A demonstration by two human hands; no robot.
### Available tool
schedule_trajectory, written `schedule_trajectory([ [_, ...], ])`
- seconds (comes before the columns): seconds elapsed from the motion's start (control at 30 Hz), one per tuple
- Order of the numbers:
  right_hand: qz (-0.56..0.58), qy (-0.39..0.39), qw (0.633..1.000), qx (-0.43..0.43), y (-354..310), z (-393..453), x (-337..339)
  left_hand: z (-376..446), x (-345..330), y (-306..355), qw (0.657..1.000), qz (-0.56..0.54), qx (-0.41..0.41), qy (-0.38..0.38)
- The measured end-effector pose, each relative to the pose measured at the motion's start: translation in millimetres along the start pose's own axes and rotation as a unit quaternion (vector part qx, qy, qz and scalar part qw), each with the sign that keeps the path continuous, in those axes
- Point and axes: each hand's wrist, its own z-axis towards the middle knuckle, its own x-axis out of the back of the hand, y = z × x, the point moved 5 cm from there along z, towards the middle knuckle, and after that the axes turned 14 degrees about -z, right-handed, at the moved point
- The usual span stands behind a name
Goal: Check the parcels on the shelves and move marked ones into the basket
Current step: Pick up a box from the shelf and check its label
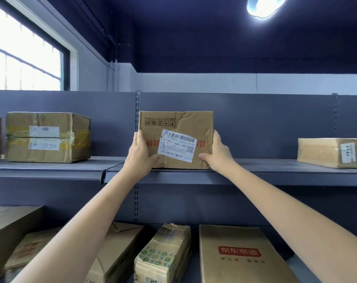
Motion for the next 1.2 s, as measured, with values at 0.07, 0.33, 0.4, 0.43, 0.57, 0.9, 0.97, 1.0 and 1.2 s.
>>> schedule_trajectory([
  [0.07, -0.013, -0.012, 1.000, 0.005, -12.6, 6.8, -13.8, 4.0, 12.7, -8.7, 1.000, 0.013, 0.006, -0.003],
  [0.33, -0.061, -0.057, 0.997, 0.006, -41.8, 36.9, -55.2, 33.7, 43.3, -54.5, 0.997, -0.012, 0.069, -0.035],
  [0.4, -0.075, -0.056, 0.996, 0.003, -44.9, 41.3, -62.1, 42.7, 44.6, -65.1, 0.994, -0.033, 0.093, -0.040],
  [0.43, -0.080, -0.055, 0.995, 0.002, -46.2, 43.0, -64.9, 45.8, 44.3, -68.9, 0.993, -0.040, 0.100, -0.043],
  [0.57, -0.089, -0.061, 0.994, -0.009, -46.2, 42.0, -69.8, 49.6, 39.8, -75.7, 0.989, -0.095, 0.111, -0.022],
  [0.9, -0.109, -0.072, 0.991, -0.013, -16.8, 6.3, -7.2, 24.3, -3.4, -16.8, 0.998, 0.044, -0.024, 0.044],
  [0.97, -0.113, -0.067, 0.991, -0.027, 0.8, 1.4, 15.9, 20.1, -21.2, 1.6, 0.999, 0.022, -0.035, 0.032],
  [1.0, -0.114, -0.064, 0.991, -0.034, 11.2, -0.7, 28.3, 19.1, -31.4, 10.8, 0.999, 0.015, -0.037, 0.024],
  [1.2, -0.126, -0.013, 0.991, -0.050, 86.1, -12.1, 105.2, 14.0, -106.9, 82.2, 0.996, 0.010, -0.078, -0.028],
])
